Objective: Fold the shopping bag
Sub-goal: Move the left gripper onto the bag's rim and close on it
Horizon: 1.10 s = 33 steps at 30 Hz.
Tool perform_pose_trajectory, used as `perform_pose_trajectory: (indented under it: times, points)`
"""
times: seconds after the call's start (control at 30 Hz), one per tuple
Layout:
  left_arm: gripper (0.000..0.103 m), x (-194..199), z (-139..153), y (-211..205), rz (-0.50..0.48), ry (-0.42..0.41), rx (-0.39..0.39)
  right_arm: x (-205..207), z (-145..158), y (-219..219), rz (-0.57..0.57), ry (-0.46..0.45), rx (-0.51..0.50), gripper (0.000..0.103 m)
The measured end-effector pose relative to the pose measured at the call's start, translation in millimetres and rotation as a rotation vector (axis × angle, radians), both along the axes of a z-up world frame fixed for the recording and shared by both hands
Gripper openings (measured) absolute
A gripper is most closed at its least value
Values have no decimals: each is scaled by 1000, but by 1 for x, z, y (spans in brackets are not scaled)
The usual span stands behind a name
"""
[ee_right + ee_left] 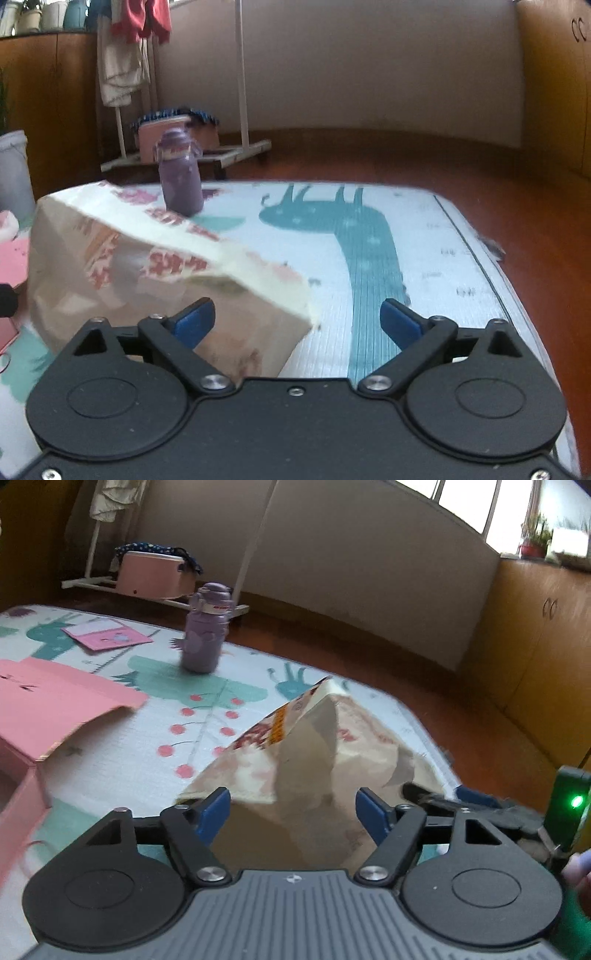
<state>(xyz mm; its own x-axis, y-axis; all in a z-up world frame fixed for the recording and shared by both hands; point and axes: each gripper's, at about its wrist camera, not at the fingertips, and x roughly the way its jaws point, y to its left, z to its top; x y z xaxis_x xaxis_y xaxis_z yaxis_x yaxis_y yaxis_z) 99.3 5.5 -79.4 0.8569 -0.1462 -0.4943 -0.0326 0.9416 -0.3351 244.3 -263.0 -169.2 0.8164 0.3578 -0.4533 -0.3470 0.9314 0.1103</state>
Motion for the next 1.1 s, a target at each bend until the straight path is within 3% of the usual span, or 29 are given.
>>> perform_pose_trajectory:
  times: [0.07,0.1,0.13,0.17,0.2,0.3,0.4,0.53,0.63,0.67,0.7,0.77,0.83,0.97,1.0,1.1]
  points:
    - [65,11,-2,2,0,-2,-11,6,-3,-3,11,16,16,75]
    - [62,15,-4,3,-3,3,-21,9,-5,-5,18,37,20,48]
    - [53,20,-5,5,-5,7,-30,12,-7,-6,24,58,24,39]
    - [42,22,-5,5,-25,17,-50,14,-7,-9,18,75,23,39]
    - [39,24,-4,4,-47,28,-70,16,-6,-12,6,90,19,40]
    - [39,18,1,-6,-173,5,-163,19,-5,-18,-17,96,18,40]
    - [39,3,11,-16,-201,0,-135,18,-6,-21,-23,119,-20,49]
    - [48,-19,20,-14,-187,-12,-100,-4,11,-39,-51,129,-58,63]
    - [66,-42,25,5,-98,-59,-81,-26,26,-52,-56,121,-53,65]
    - [78,-47,26,8,-76,-76,-73,-38,34,-52,-43,89,-60,65]
    - [84,-57,26,13,-28,-92,-16,-51,41,-49,-20,47,-75,65]
    - [85,-59,25,20,-20,-36,-12,-75,53,-31,51,-40,-125,65]
    - [85,-61,21,29,10,2,-97,-101,60,-4,144,-145,-205,65]
    - [85,-64,-12,60,152,100,-483,-144,54,48,283,-308,-375,65]
    - [85,-63,-16,62,160,106,-510,-153,48,61,313,-351,-432,65]
    - [78,-58,-47,70,208,145,-769,-164,32,81,354,-404,-534,65]
